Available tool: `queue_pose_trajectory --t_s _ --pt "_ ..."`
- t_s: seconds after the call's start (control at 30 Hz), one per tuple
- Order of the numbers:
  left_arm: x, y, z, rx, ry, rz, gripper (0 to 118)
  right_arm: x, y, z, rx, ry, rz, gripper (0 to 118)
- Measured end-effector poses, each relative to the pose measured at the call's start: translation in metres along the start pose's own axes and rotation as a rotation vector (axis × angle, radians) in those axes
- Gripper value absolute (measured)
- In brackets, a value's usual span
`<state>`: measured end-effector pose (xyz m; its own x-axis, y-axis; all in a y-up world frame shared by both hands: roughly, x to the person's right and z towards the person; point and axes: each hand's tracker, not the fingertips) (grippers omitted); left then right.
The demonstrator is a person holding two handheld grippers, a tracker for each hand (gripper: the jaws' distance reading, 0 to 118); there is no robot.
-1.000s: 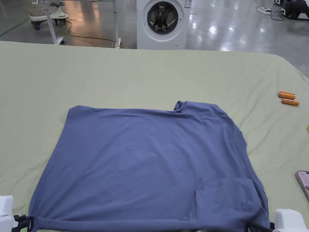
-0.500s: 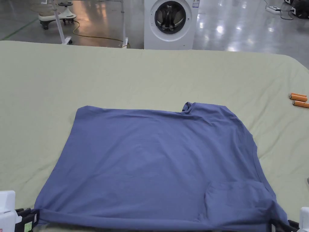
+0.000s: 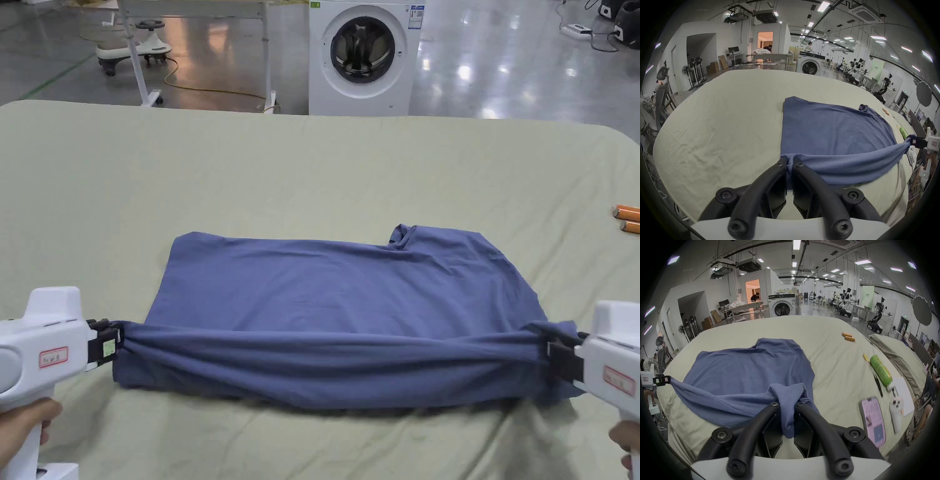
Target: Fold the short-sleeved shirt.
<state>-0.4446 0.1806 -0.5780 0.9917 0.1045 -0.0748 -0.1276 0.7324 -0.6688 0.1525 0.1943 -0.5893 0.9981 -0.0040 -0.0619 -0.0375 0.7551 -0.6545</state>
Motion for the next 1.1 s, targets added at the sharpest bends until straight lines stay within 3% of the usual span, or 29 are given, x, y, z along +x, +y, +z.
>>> queue_pose_trajectory --t_s 0.27,0.37,0.5,0.6,0.63,0.7,0.8,0.83,0.97,1.0,1.07,1.1 --pt "0.01 0.023 -0.067 -0.076 0.051 -0.043 2 -0.002 0.015 -0.094 -0.097 -0.067 0.05 8" --pt "0.015 0.025 -0.084 -0.107 0.065 -0.069 2 0.002 0.009 -0.119 -0.149 -0.079 0.031 8" --pt "0.019 0.022 -0.1 -0.145 0.079 -0.076 2 0.004 0.001 -0.134 -0.167 -0.078 0.016 9" --pt "0.019 0.018 -0.105 -0.151 0.081 -0.059 4 0.003 0.001 -0.131 -0.141 -0.091 0.009 17" --pt "0.019 0.018 -0.104 -0.143 0.081 -0.045 7 0.003 0.002 -0.127 -0.129 -0.091 0.014 22" --pt "0.02 0.018 -0.096 -0.106 0.079 -0.019 23 0.002 0.004 -0.115 -0.081 -0.118 0.014 44" --pt "0.023 0.019 -0.077 -0.014 0.055 -0.009 50 -0.003 0.007 -0.09 0.034 -0.091 -0.006 51" --pt "0.025 0.019 -0.069 0.022 0.048 -0.004 50 -0.005 0.007 -0.081 0.075 -0.091 -0.01 51" --pt "0.038 0.014 -0.034 0.164 0.008 -0.024 47 -0.02 0.003 -0.047 0.217 -0.092 -0.012 48" --pt "0.043 0.012 -0.023 0.197 0.003 -0.032 41 -0.026 0.0 -0.04 0.245 -0.091 -0.017 40" --pt "0.052 0.005 -0.007 0.258 0.003 -0.06 17 -0.034 -0.005 -0.026 0.292 -0.083 -0.027 11" --pt "0.057 0.002 0.001 0.28 0.01 -0.069 4 -0.039 -0.008 -0.02 0.304 -0.08 -0.027 6"
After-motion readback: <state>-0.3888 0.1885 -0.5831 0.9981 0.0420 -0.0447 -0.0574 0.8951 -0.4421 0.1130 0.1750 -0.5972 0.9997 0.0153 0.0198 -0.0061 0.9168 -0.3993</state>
